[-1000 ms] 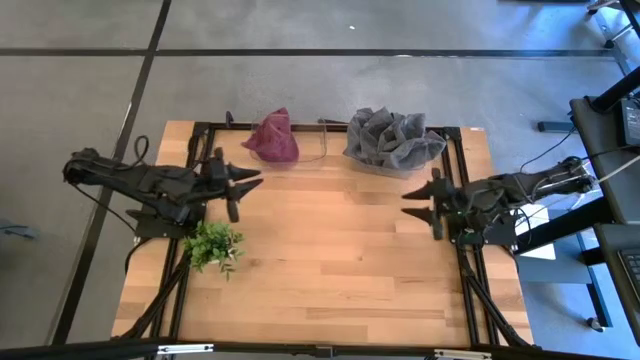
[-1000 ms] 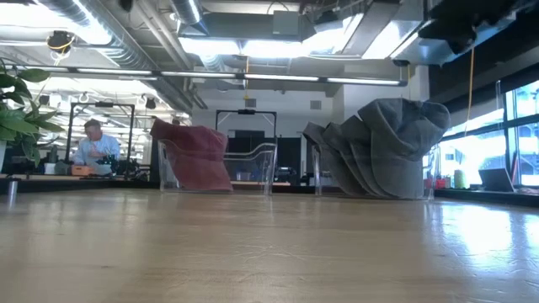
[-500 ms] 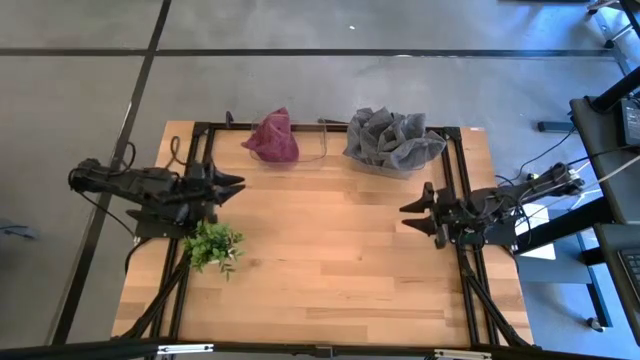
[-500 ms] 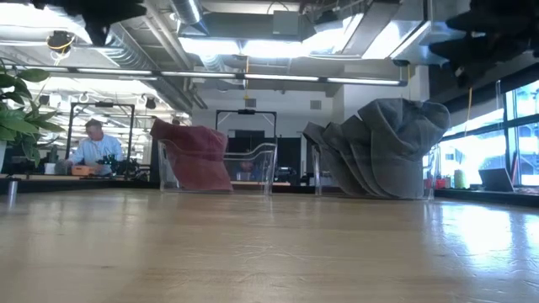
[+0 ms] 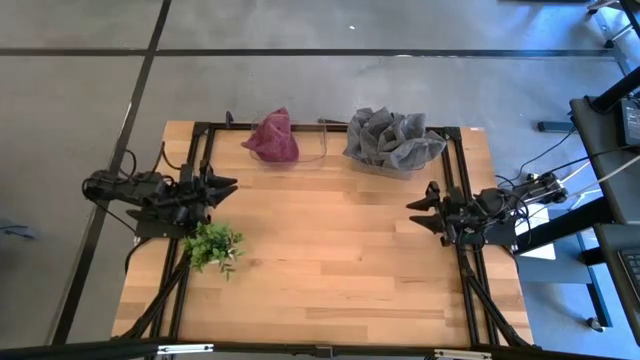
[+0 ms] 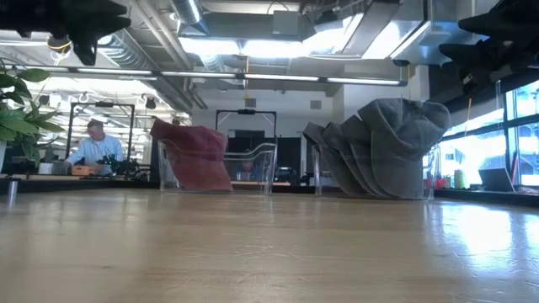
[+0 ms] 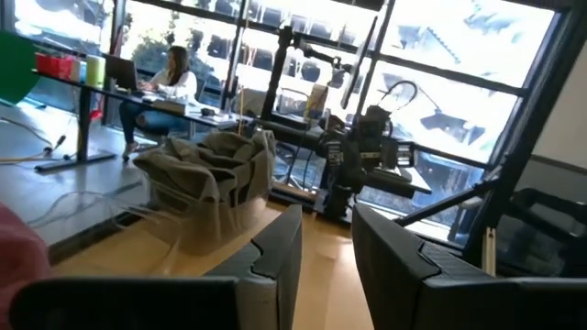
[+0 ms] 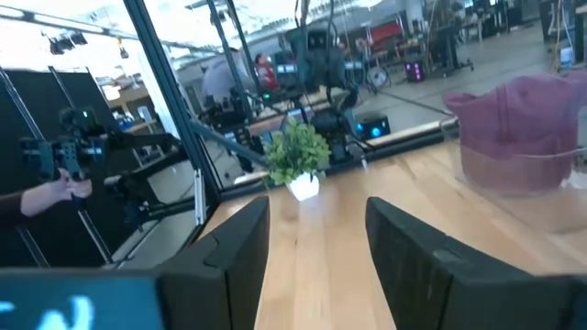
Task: Pick & Place hat
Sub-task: Return to Home Position
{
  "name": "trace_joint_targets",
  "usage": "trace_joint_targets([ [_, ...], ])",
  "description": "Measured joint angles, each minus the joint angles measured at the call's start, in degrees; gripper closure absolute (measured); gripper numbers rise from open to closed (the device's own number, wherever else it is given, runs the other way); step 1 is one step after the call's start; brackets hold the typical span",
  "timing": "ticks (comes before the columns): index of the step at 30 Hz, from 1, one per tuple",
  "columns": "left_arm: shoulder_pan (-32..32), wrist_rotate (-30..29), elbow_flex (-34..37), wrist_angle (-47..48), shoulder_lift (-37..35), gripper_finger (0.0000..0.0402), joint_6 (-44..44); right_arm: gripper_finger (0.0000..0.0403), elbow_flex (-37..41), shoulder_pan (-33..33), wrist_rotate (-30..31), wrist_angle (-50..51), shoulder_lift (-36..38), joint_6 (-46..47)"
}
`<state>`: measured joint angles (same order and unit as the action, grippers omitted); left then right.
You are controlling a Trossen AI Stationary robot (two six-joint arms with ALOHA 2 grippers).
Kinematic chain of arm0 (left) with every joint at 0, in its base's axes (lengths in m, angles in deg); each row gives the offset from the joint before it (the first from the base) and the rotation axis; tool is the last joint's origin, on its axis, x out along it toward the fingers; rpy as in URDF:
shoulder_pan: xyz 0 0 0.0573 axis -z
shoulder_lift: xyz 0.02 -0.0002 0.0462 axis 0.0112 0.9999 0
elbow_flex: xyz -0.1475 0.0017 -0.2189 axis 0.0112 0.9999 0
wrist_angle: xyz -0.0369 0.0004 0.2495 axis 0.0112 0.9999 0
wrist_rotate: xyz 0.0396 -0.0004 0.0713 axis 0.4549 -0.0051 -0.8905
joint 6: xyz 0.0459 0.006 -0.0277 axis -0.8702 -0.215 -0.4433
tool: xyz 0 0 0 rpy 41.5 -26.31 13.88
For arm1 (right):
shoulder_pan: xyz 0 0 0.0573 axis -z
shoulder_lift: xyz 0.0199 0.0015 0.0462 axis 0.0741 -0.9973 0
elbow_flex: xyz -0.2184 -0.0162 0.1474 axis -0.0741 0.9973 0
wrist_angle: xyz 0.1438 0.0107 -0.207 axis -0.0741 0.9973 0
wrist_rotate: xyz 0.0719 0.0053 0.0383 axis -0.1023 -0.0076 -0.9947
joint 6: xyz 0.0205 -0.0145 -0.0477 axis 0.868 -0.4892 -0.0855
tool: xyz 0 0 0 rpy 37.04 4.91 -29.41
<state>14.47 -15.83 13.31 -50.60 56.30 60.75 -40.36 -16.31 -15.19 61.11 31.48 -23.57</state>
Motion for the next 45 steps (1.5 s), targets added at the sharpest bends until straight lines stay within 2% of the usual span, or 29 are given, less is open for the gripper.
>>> trace_joint_targets([
  [3,0.0,0.6,1.9,-1.0,-0.2,0.0306,0.1,0.0221,1.1,0.0,0.1,0.1,2.5,-0.5],
  [7,0.0,2.3,4.6,-4.8,-0.2,0.0306,0.2,0.0221,1.2,0.1,0.1,0.3,2.3,-0.4],
  [11,0.0,6.1,8.7,-13.4,-0.2,0.0306,-1.0,0.0221,1.2,0.1,0.1,0.6,2.4,-2.1],
  [17,0.0,5.6,12.9,-16.9,-0.3,0.0306,-1.4,0.0221,1.2,0.1,1.5,0.5,2.4,-2.9],
  [40,-3.7,6.0,14.8,-12.5,-0.2,0.0306,-2.9,0.0221,1.2,0.1,3.2,-0.1,2.1,-5.0],
  [45,-3.7,6.0,14.8,-12.5,-0.2,0.0306,-3.0,0.0221,5.0,0.1,5.3,-5.0,2.2,-7.1],
])
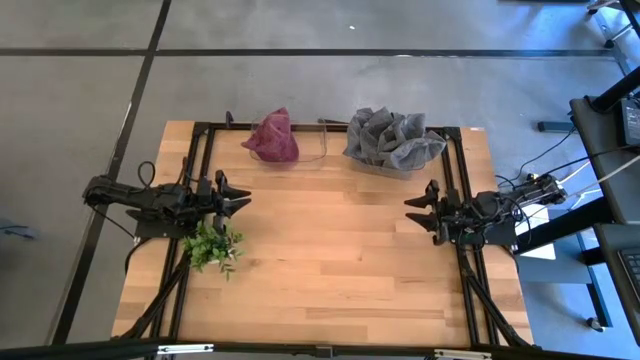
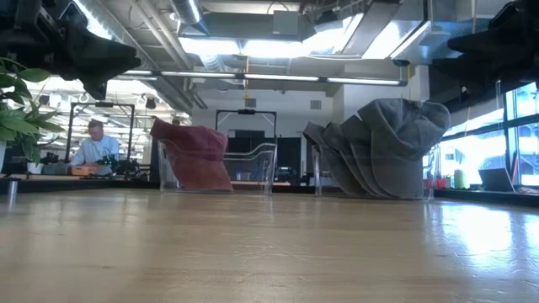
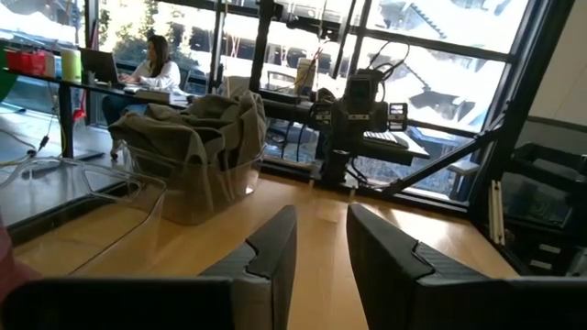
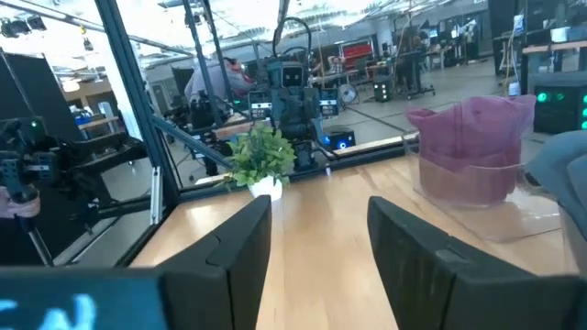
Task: Pick & Place hat
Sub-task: Return to Home Position
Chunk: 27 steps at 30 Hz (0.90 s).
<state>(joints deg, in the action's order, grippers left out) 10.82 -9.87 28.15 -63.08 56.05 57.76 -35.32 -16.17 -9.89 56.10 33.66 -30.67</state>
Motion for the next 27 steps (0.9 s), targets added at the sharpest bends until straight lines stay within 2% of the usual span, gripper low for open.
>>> trace_joint_targets([
  [6,0.0,-0.3,0.0,0.2,0.0,0.0306,-0.3,0.0221,0.0,0.1,-0.1,0.5,-0.2,0.5],
  [11,0.0,-0.4,0.0,1.6,0.1,0.0306,-3.8,0.0221,0.0,0.1,-0.1,2.6,-0.1,0.1],
  [20,0.0,-0.4,0.0,1.5,0.1,0.0306,-6.5,0.0221,0.0,0.1,4.0,2.5,0.2,-5.2],
  [27,0.0,-0.4,0.0,1.5,0.1,0.0306,-6.5,0.0221,0.0,0.1,4.4,2.5,0.1,-13.0],
])
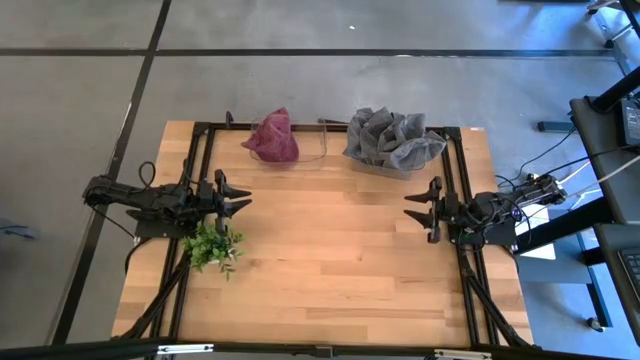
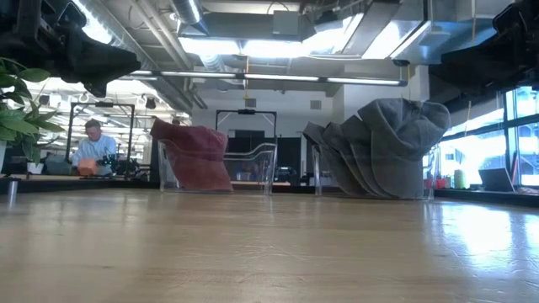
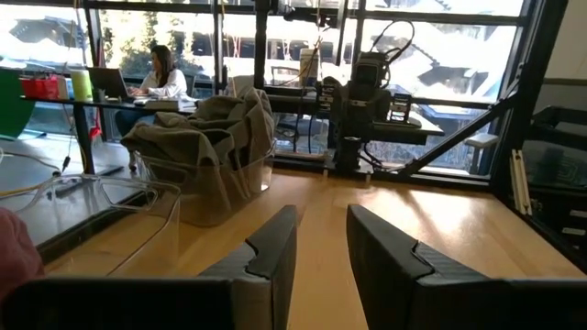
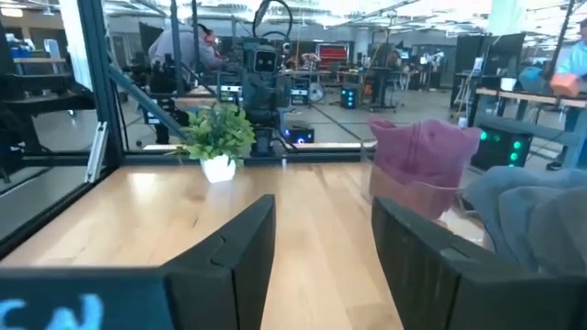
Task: Pick & Place hat
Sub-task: Return to Home Position
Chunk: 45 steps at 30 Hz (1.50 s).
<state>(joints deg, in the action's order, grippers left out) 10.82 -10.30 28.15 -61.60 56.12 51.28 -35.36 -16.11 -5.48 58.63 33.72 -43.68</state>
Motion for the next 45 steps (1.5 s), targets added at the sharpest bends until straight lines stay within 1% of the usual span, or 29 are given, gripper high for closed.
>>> trace_joint_targets([
  [4,0.0,0.0,0.0,0.0,0.0,0.0306,0.0,0.0221,0.0,0.0,1.2,0.0,0.0,1.5],
  [6,0.0,0.0,0.0,0.0,0.0,0.0306,0.0,0.0221,0.0,0.0,1.8,0.0,0.0,0.4],
  [10,0.0,0.0,0.0,0.0,0.0,0.0306,0.0,0.0221,0.0,0.0,1.8,0.0,0.0,-0.8],
  [45,0.0,0.0,0.0,0.0,0.0,0.0306,0.0,0.0221,0.0,0.0,1.8,0.0,0.0,-0.8],
])
